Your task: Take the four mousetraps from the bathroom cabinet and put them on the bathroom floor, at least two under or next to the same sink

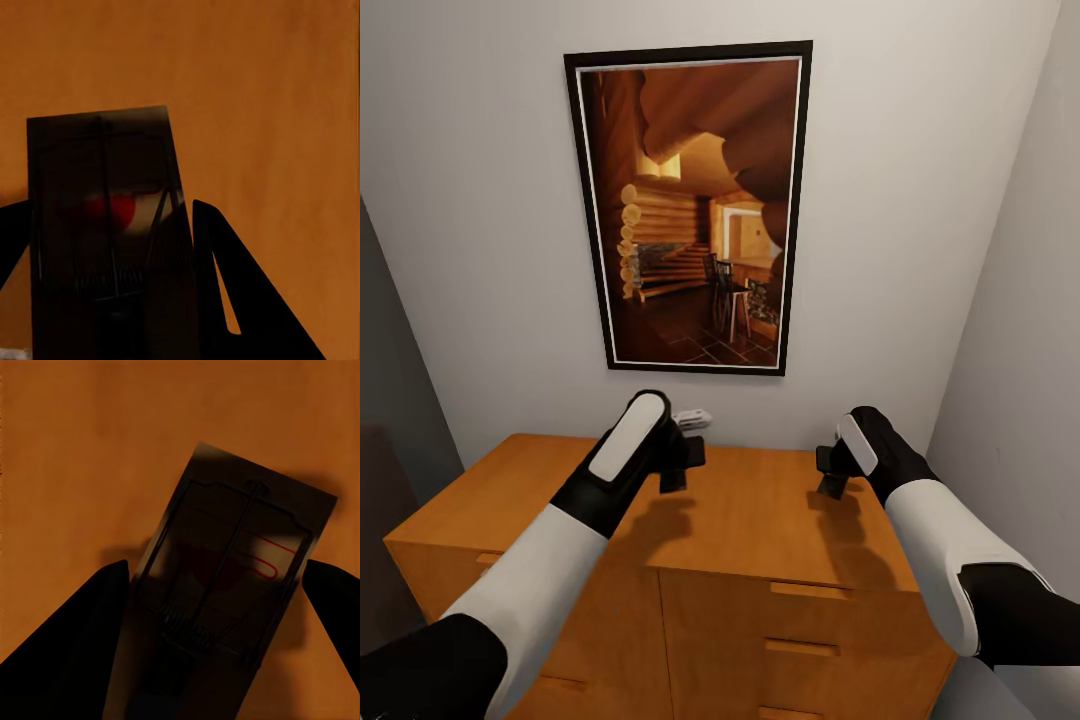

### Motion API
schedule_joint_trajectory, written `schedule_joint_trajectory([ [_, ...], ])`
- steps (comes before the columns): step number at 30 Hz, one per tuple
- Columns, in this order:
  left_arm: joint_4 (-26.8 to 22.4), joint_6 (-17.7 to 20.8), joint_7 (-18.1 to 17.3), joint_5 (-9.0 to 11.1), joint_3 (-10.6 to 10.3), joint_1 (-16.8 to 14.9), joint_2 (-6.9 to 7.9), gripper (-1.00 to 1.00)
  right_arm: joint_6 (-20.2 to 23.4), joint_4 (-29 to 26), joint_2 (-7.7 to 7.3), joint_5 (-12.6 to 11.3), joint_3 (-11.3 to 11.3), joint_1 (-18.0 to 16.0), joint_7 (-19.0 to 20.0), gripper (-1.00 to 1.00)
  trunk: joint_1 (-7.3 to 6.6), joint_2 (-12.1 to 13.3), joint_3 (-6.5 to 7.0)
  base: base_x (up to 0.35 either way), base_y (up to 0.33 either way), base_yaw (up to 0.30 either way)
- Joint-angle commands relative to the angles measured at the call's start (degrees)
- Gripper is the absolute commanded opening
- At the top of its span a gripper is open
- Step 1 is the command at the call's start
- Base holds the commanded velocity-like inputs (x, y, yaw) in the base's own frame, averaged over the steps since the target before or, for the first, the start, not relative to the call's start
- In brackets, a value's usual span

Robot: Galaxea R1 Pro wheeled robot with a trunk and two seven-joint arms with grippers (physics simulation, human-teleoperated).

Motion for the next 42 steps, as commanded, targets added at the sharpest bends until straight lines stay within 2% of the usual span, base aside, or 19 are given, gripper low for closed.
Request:
schedule_joint_trajectory([
  [1,-0.3,0.7,0.5,0.4,0.0,-0.1,0.18,-1.0,0.2,-0.1,-0.05,-0.6,0.2,0.0,-0.5,-1.0,0.0,0.0,-0.08,0.0,0.0,0.0],
  [9,-1.9,0.8,0.4,0.4,0.0,-0.1,2.59,-1.0,0.2,-0.1,-0.04,-0.6,0.2,0.0,-0.5,-1.0,0.0,0.0,-0.08,0.0,0.0,0.0],
  [12,-2.8,0.9,0.4,0.5,-0.1,-0.1,4.34,-1.0,0.2,-0.1,-0.04,-0.6,0.2,0.0,-0.5,-1.0,0.0,0.0,-0.08,0.0,0.0,0.0],
  [15,-4.3,1.2,0.3,0.7,-0.7,-0.1,6.99,-1.0,0.2,-0.1,0.01,-0.6,0.2,0.0,-0.5,-1.0,0.0,0.0,-0.08,0.0,0.0,0.0],
  [17,-4.9,1.4,0.1,0.7,-2.7,-0.1,8.66,-1.0,0.2,-0.1,0.04,-0.6,0.2,0.0,-0.5,-1.0,0.0,0.0,-0.08,0.0,0.0,0.0],
  [19,-5.3,1.5,-0.3,0.7,-7.1,-0.1,11.11,-1.0,0.2,-0.1,0.09,-0.6,0.2,0.0,-0.5,-1.0,0.0,0.0,-0.08,0.0,0.0,0.0],
  [20,-5.4,1.5,-0.5,0.8,-8.2,-0.1,11.77,-1.0,0.2,-0.1,0.09,-0.6,0.2,0.0,-0.5,-1.0,0.0,0.0,-0.08,0.0,0.0,0.0],
  [22,-6.3,1.5,-2.4,0.8,-11.2,-0.1,14.25,-1.0,0.2,-0.1,0.08,-0.6,0.2,0.0,-0.5,-1.0,0.0,0.0,-0.08,0.0,0.0,0.0],
  [25,-8.0,1.5,-6.2,0.7,-12.5,-0.1,16.48,-1.0,0.2,-0.1,0.04,-0.5,0.2,0.0,-0.4,-1.0,0.0,0.0,-0.08,0.0,0.0,0.0],
  [27,-9.5,1.5,-9.6,0.6,-13.0,-0.1,18.59,-1.0,0.2,-0.3,-0.01,-0.5,0.2,0.0,-0.4,-1.0,0.0,0.0,-0.08,0.0,0.0,0.0],
  [29,-10.0,1.5,-10.9,0.6,-13.2,-0.1,19.65,-1.0,0.2,-0.4,-0.06,-0.5,0.2,0.0,-0.3,-1.0,0.0,0.0,-0.08,0.0,0.0,0.0],
  [35,-10.4,1.5,-12.2,0.6,-13.6,-0.1,21.24,-1.0,0.2,-0.6,-0.26,-0.5,0.2,0.0,-0.2,-1.0,0.0,0.0,-0.08,0.0,0.0,0.0],
  [42,-10.6,1.4,-12.3,0.6,-13.7,-0.1,21.43,-1.0,0.2,-0.7,-0.03,-0.5,0.2,0.0,-0.2,-1.0,0.0,0.0,-0.08,0.0,0.0,0.0],
])
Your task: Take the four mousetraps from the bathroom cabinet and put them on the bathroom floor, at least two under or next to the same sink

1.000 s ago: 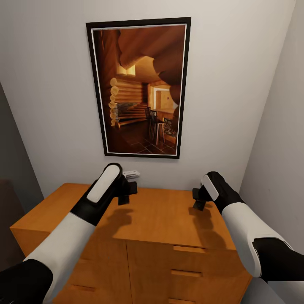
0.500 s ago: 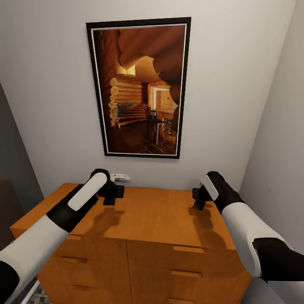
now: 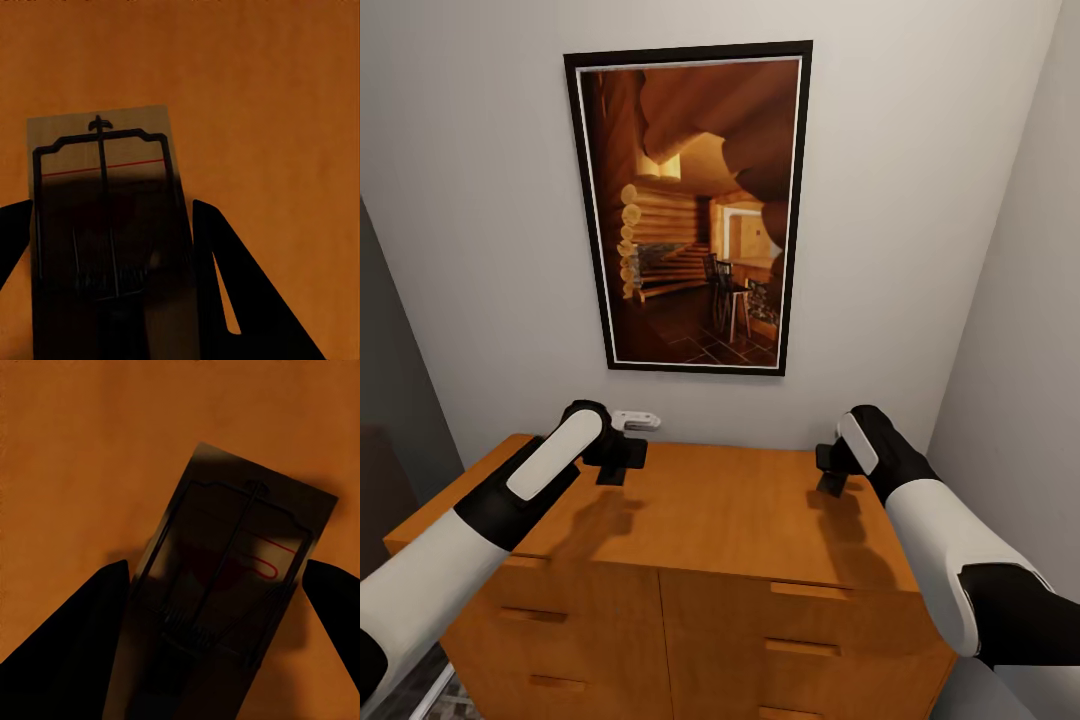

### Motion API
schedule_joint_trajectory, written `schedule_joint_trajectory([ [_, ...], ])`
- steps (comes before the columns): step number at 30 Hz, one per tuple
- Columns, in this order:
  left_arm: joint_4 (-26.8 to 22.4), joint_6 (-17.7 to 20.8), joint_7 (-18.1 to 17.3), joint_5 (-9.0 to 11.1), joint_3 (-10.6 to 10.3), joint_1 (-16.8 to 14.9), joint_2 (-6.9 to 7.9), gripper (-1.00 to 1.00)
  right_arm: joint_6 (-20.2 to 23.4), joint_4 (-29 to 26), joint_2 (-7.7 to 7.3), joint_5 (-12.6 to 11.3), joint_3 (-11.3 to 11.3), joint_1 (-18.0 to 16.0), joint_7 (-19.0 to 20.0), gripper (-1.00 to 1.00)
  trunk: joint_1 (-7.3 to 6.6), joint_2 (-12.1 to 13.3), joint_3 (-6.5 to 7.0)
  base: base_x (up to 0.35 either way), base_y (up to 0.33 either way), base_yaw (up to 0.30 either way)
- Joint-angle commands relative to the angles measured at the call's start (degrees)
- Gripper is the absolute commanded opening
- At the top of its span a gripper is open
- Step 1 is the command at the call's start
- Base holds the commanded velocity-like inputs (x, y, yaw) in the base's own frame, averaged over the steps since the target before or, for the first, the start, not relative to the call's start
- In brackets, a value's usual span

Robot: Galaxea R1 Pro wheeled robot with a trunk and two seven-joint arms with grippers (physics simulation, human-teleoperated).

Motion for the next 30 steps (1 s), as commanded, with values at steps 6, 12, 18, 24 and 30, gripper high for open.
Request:
schedule_joint_trajectory([
  [6,-0.1,0.3,0.4,0.4,-0.2,-0.1,-0.04,-1.0,0.2,-0.1,0.03,-0.6,0.2,0.0,-0.5,-1.0,0.01,-0.1,-0.08,0.0,0.0,0.0],
  [12,-0.1,0.2,0.4,0.4,-0.3,-0.1,-0.15,-1.0,0.2,-0.2,-0.02,-0.5,0.2,0.0,-0.7,-1.0,0.01,-0.1,-0.08,0.0,0.0,0.0],
  [18,-0.1,0.1,0.5,0.4,-0.4,-0.1,-0.28,-1.0,0.2,-1.2,-0.38,-0.4,0.2,0.0,-0.9,-1.0,0.01,-0.1,-0.08,-0.005,0.0,0.0],
  [24,-0.3,0.0,0.6,0.4,0.0,-0.1,-0.26,-1.0,0.2,-2.1,-0.3,-0.5,0.2,0.0,-1.0,-1.0,0.01,-0.1,-0.08,-0.253,0.0,0.0],
  [30,-0.5,0.0,0.6,0.4,0.3,-0.1,-0.2,-1.0,0.2,-2.1,-0.17,-0.5,0.2,0.0,-1.0,-1.0,0.01,-0.1,-0.08,-0.33,0.0,0.0],
])
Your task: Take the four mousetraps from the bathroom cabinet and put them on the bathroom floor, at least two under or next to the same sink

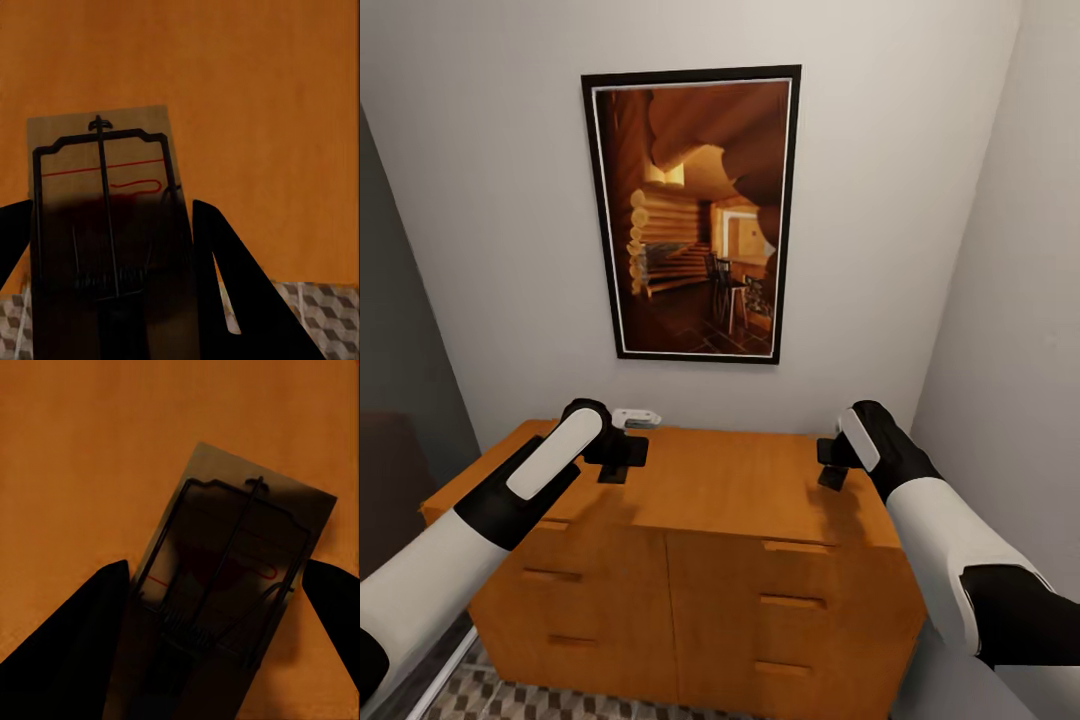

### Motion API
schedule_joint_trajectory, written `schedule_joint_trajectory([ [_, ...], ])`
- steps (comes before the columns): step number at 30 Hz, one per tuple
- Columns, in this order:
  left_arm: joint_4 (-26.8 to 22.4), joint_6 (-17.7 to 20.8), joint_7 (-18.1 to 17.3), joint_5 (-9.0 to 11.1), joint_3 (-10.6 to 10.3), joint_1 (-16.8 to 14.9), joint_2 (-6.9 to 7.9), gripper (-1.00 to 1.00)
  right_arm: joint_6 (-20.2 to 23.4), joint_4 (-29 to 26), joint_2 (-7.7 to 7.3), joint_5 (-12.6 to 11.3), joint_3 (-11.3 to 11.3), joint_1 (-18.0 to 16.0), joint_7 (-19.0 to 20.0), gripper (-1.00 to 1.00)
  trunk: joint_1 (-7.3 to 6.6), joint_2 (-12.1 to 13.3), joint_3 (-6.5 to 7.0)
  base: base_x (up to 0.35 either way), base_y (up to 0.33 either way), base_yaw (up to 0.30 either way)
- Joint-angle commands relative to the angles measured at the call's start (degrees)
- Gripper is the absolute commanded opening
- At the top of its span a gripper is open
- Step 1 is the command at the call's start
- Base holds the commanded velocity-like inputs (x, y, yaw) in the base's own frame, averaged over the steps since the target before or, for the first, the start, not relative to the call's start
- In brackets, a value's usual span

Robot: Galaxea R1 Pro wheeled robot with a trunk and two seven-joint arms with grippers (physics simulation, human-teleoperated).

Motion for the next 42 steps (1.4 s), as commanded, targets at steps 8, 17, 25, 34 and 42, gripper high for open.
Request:
schedule_joint_trajectory([
  [8,-0.1,0.3,0.5,0.4,0.0,-0.1,0.08,-1.0,0.2,0.2,0.06,-0.6,0.2,0.0,-0.5,-1.0,-0.03,-0.1,-0.08,-0.114,0.0,0.0],
  [17,0.0,0.2,0.4,0.3,-0.1,-0.1,-0.06,-1.0,0.2,0.4,0.15,-0.7,0.2,0.0,-0.5,-1.0,-0.03,-0.1,-0.08,-0.004,0.006,0.0],
  [25,0.1,0.2,0.4,0.3,0.0,-0.1,-0.05,-1.0,0.2,0.4,0.22,-0.7,0.2,0.0,-0.5,-1.0,-0.03,-0.1,-0.08,0.0,0.258,0.0],
  [34,0.1,0.2,0.5,0.3,-0.1,-0.1,-0.03,-1.0,0.2,0.4,0.24,-0.7,0.2,0.0,-0.5,-1.0,-0.03,-0.1,-0.08,-0.004,0.113,0.0],
  [42,-0.1,0.2,0.4,0.3,-0.2,-0.1,0.07,-1.0,0.2,0.4,0.24,-0.7,0.2,0.0,-0.5,-1.0,-0.03,-0.1,-0.08,-0.267,0.003,0.0],
])
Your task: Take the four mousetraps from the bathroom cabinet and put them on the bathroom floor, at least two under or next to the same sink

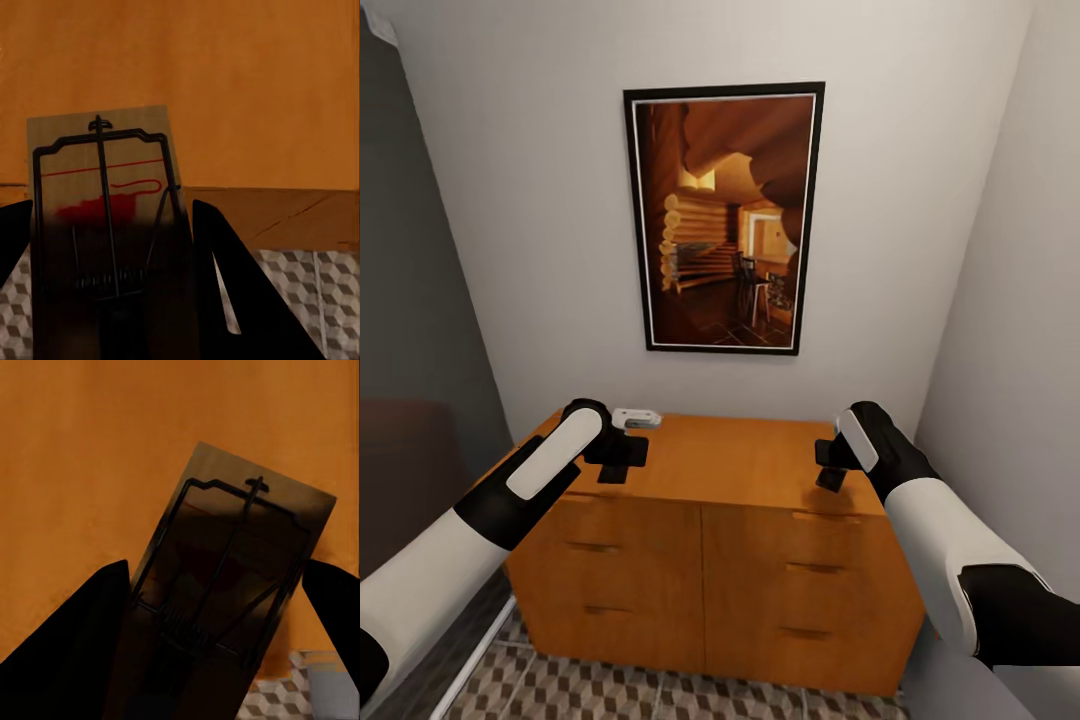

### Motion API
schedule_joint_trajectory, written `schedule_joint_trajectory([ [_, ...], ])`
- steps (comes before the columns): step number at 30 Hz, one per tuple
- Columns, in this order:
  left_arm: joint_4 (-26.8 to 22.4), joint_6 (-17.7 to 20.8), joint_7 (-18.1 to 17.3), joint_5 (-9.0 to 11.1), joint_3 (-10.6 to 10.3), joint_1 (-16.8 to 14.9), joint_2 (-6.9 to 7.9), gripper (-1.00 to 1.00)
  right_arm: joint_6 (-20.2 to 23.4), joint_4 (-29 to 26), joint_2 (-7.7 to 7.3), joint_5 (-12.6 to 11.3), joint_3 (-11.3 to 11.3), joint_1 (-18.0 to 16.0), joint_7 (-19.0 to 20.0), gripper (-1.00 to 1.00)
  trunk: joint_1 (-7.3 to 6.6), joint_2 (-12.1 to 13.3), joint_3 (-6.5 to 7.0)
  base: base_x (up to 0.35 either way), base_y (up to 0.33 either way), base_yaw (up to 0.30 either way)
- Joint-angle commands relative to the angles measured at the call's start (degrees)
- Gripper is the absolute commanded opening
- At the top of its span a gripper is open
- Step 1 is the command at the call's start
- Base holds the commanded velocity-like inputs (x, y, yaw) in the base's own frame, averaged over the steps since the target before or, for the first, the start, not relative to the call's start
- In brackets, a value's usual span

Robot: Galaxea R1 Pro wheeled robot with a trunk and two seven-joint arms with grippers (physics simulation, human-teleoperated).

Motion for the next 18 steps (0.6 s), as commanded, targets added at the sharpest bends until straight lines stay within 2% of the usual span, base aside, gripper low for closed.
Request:
schedule_joint_trajectory([
  [1,-0.1,0.3,0.4,0.4,-0.1,-0.1,0.06,-1.0,0.2,0.0,-0.05,-0.6,0.2,0.0,-0.5,-1.0,-0.03,-0.1,-0.08,-0.339,0.0,0.0],
  [13,-0.1,0.3,0.4,0.7,-0.1,-0.1,0.26,-1.0,0.2,0.0,0.04,-0.6,0.2,0.0,-0.5,-1.0,-0.03,-0.1,-0.08,-0.344,0.002,0.0],
  [18,-0.1,0.4,0.3,1.0,0.0,-0.1,0.27,-1.0,0.2,0.0,0.04,-0.6,0.2,0.0,-0.5,-1.0,-0.03,-0.1,-0.08,-0.318,0.124,0.0],
])
